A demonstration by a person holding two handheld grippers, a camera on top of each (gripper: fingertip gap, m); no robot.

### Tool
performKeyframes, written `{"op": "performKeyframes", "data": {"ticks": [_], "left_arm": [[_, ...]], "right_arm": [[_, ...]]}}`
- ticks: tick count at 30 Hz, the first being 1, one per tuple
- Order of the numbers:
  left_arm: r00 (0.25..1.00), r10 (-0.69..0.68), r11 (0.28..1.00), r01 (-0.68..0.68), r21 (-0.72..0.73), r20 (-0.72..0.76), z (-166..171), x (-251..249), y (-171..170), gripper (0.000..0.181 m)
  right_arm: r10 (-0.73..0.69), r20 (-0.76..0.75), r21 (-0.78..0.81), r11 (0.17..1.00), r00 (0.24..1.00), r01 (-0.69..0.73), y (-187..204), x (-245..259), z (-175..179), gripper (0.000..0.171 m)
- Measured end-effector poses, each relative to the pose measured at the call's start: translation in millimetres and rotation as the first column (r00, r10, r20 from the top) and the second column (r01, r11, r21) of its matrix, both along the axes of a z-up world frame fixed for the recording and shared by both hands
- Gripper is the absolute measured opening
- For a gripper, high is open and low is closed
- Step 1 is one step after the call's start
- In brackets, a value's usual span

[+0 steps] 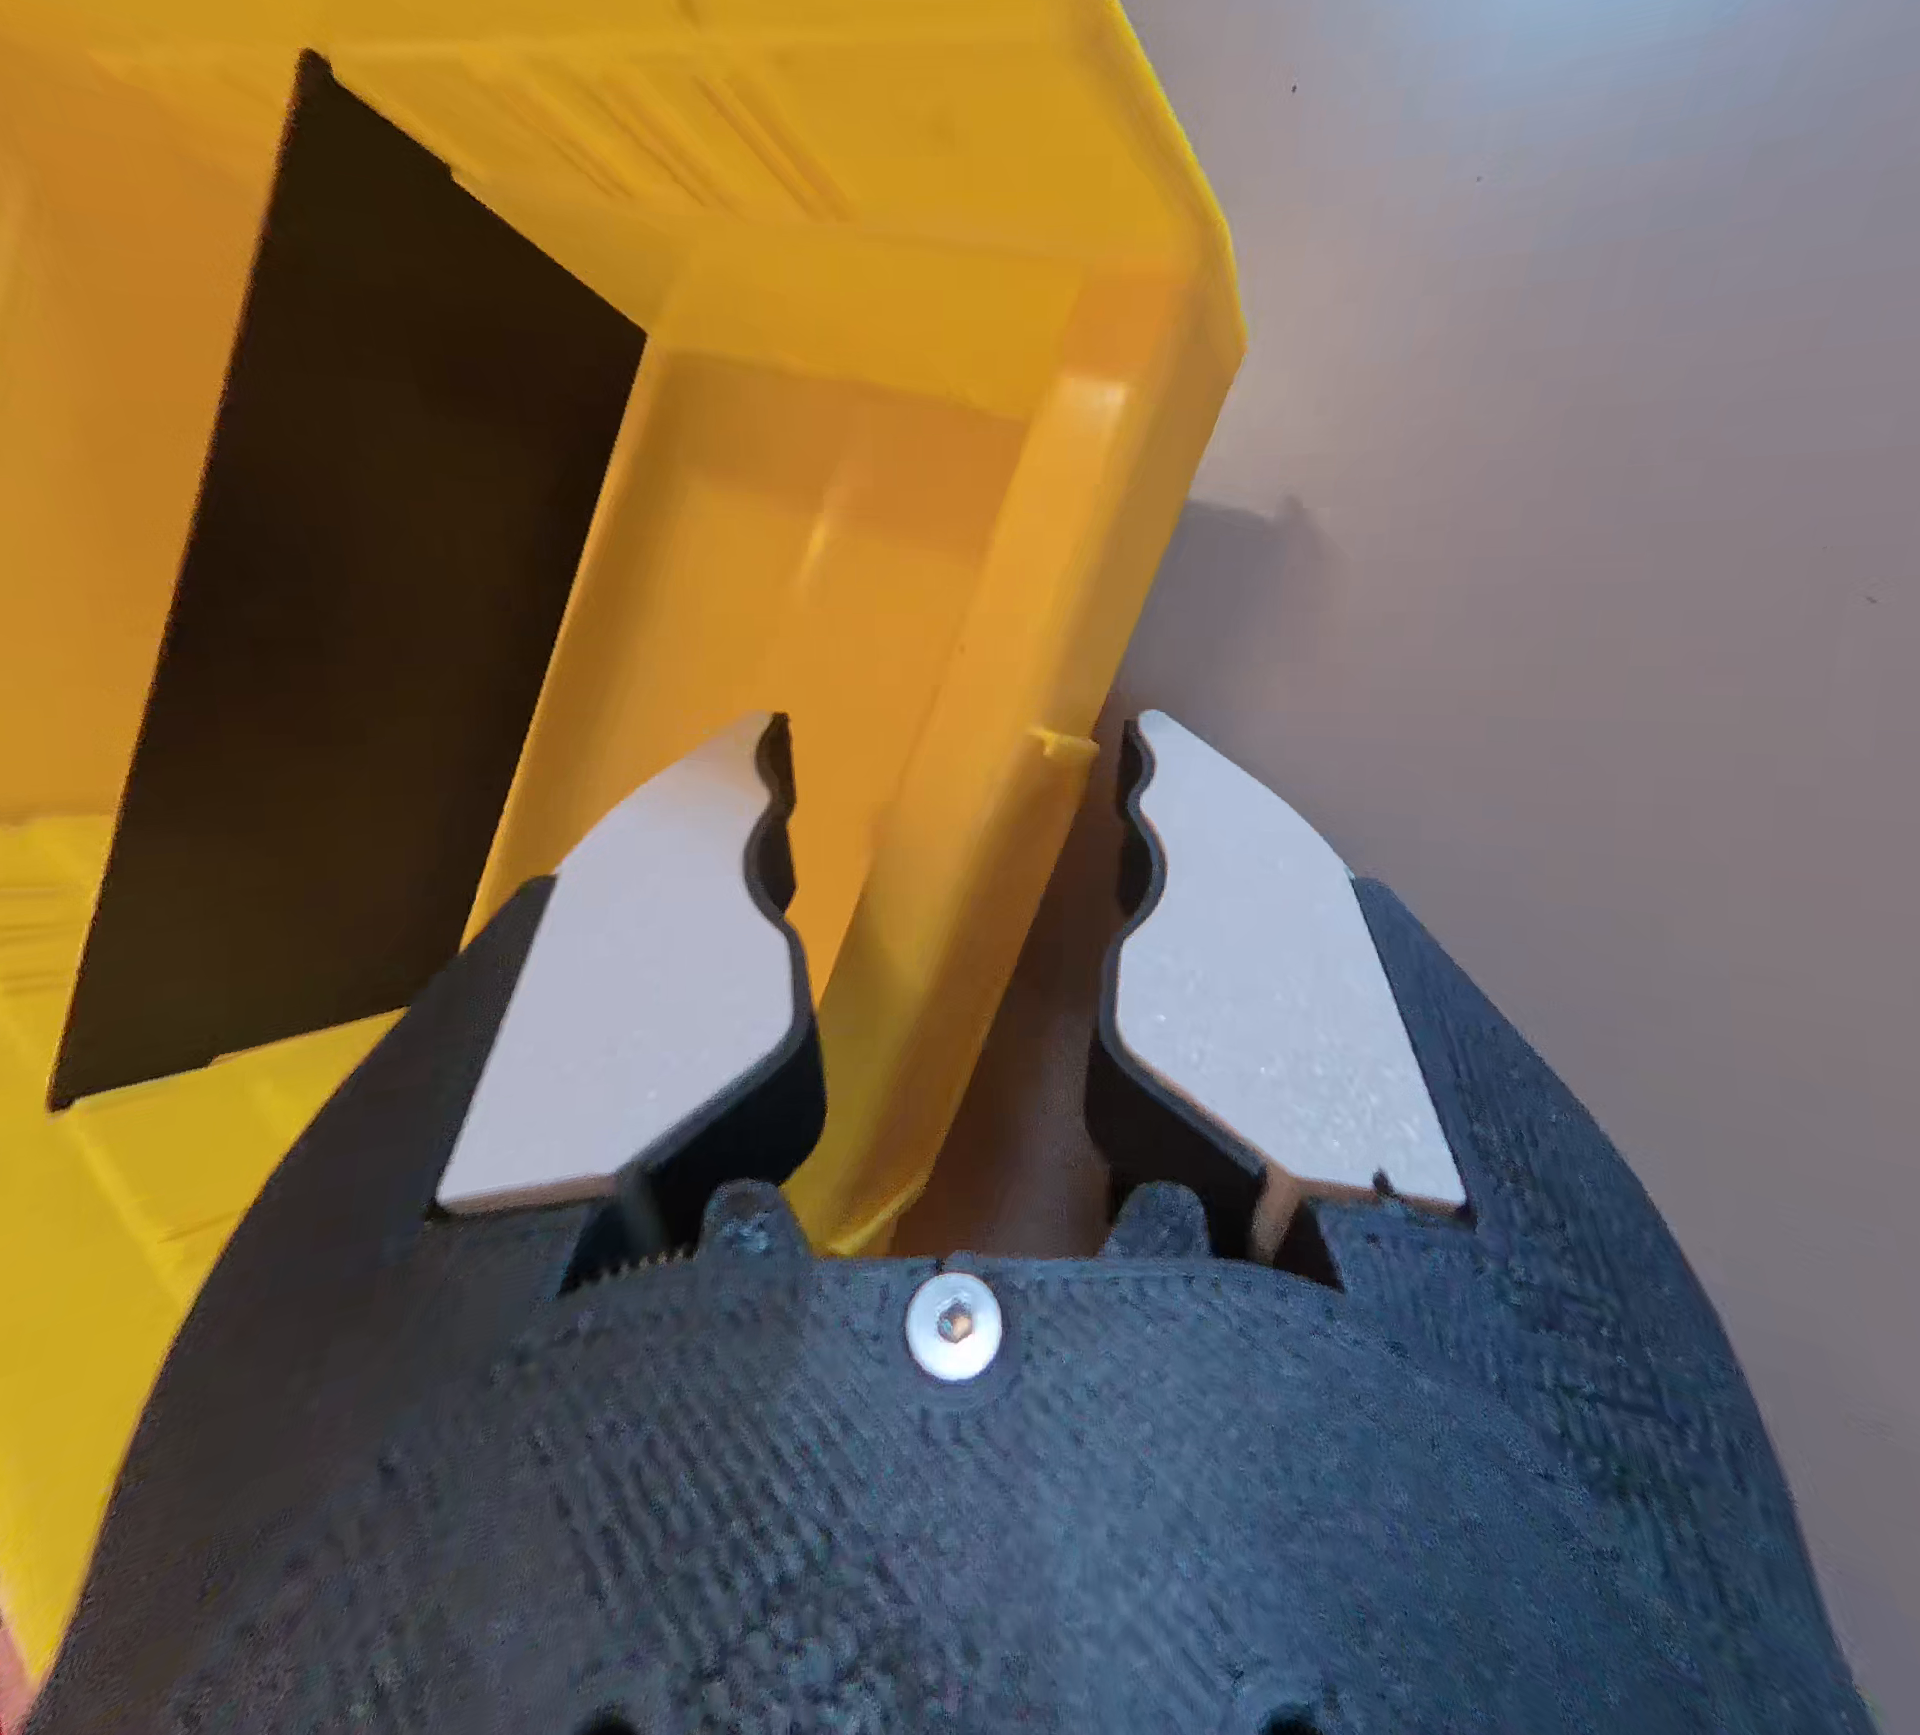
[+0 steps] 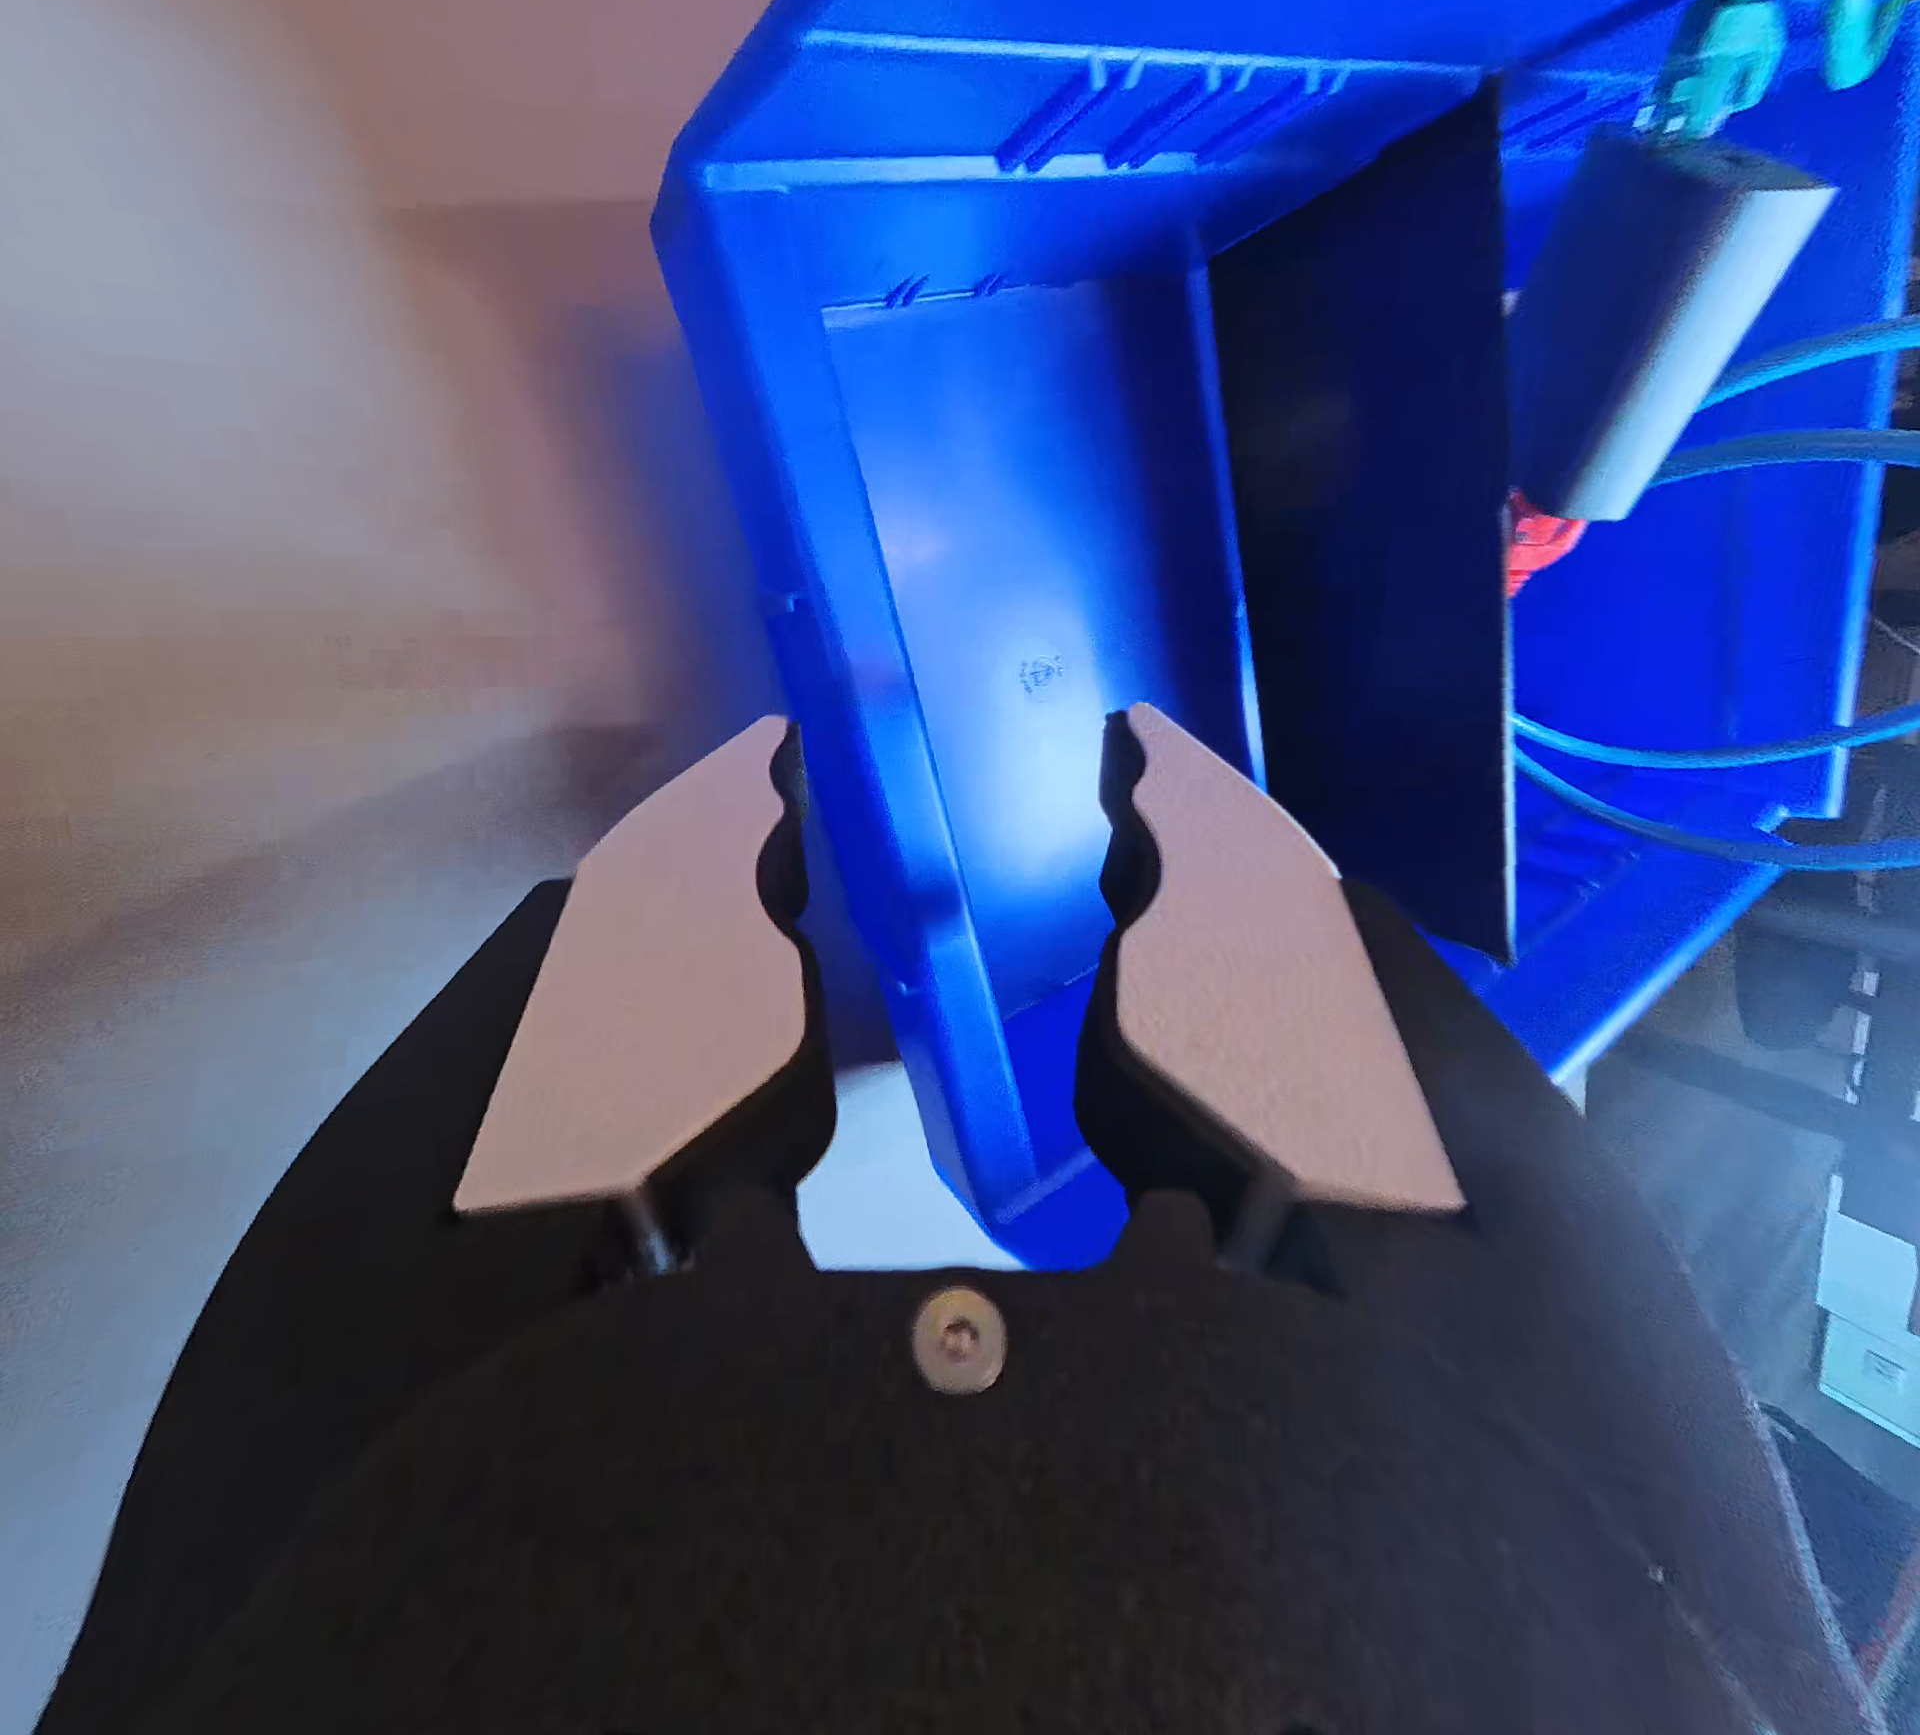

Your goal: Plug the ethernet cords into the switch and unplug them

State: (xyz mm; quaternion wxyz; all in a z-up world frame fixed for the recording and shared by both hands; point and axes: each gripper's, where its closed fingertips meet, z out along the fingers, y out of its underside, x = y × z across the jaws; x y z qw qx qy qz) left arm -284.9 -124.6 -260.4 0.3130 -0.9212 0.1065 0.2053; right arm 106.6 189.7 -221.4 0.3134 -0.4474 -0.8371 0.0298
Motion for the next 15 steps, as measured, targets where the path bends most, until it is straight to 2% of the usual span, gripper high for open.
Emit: {"op": "performKeyframes", "data": {"ticks": [4,9,12,15], "left_arm": [[0.998,-0.044,0.998,0.047,-0.048,0.052,-5,3,4,0.042],[0.996,-0.088,0.994,0.090,-0.060,0.033,-6,14,8,0.035],[0.989,-0.139,0.987,0.142,-0.073,0.041,-6,38,11,0.035],[0.967,-0.250,0.965,0.253,-0.073,0.048,-6,78,19,0.035]], "right_arm": [[0.004,0.025,-0.028,1.000,1.000,-0.003,0,-9,-11,0.058],[0.030,0.040,-0.107,0.994,0.999,-0.025,-7,-11,-15,0.048],[0.050,0.079,-0.179,0.983,0.996,-0.035,-19,-8,-23,0.048],[0.068,0.076,-0.119,0.991,0.995,-0.059,-18,-12,-27,0.029]]}}
